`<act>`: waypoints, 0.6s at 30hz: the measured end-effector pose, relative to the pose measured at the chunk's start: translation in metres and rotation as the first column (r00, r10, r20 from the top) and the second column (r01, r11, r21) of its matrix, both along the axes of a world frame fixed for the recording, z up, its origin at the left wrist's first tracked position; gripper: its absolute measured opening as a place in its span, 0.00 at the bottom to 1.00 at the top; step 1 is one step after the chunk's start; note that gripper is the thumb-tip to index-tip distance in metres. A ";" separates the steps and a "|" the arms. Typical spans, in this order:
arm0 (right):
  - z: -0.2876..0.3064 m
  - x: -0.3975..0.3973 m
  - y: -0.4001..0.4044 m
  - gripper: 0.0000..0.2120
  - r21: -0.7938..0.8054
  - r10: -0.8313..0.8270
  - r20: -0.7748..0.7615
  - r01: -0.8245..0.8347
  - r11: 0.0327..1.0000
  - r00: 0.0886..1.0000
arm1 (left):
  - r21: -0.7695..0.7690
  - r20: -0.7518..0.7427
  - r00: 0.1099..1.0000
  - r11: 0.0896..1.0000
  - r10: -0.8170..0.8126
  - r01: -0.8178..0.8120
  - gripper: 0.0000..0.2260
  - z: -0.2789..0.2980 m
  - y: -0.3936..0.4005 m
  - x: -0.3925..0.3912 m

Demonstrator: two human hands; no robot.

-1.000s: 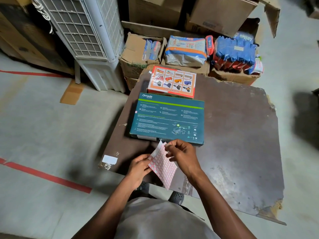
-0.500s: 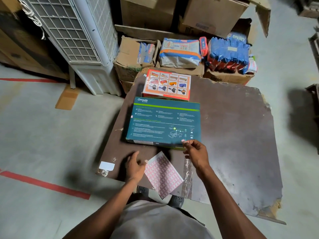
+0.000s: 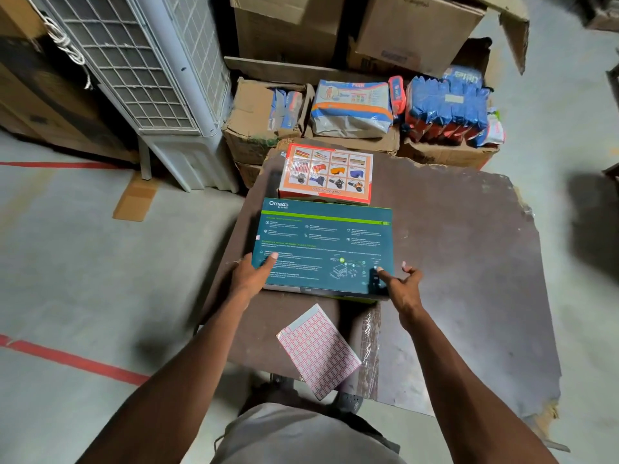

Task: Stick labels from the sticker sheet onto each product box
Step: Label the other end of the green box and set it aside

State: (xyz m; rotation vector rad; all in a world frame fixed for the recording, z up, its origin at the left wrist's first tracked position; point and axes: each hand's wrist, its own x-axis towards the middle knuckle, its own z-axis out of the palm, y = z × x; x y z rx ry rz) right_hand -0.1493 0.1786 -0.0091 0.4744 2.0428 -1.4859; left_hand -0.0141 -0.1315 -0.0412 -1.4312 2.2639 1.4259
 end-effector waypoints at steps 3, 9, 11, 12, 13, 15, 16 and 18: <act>-0.005 -0.002 -0.003 0.27 -0.055 0.001 0.044 0.002 0.999 0.999 | 0.025 -0.028 0.999 0.999 -0.032 0.033 0.36 -0.010 -0.006 -0.001; -0.004 -0.003 -0.005 0.31 -0.122 -0.115 -0.006 0.114 0.986 0.993 | 0.091 -0.108 0.994 0.995 -0.023 0.033 0.25 -0.008 -0.007 0.010; 0.010 -0.008 -0.007 0.33 -0.160 -0.162 -0.076 0.148 0.976 0.984 | 0.141 -0.140 0.990 0.990 0.010 0.010 0.28 -0.003 -0.003 0.014; 0.020 -0.011 -0.008 0.36 -0.186 -0.188 -0.118 0.164 0.969 0.975 | 0.169 -0.158 0.987 0.986 0.022 0.005 0.28 -0.004 0.000 0.017; 0.032 -0.014 -0.010 0.38 -0.203 -0.206 -0.163 0.172 0.964 0.965 | 0.194 -0.164 0.986 0.981 0.028 0.005 0.28 -0.008 0.003 0.021; 0.061 -0.019 -0.013 0.41 -0.218 -0.225 -0.277 0.167 0.962 0.934 | 0.245 -0.172 0.985 0.969 0.035 0.009 0.27 0.001 0.017 0.027; 0.077 -0.020 -0.015 0.41 -0.221 -0.230 -0.333 0.161 0.962 0.915 | 0.274 -0.188 0.981 0.962 0.043 0.010 0.26 -0.002 0.022 0.029; 0.109 -0.021 -0.020 0.40 -0.217 -0.240 -0.433 0.158 0.963 0.869 | 0.323 -0.216 0.975 0.946 0.055 0.018 0.25 0.019 0.040 0.025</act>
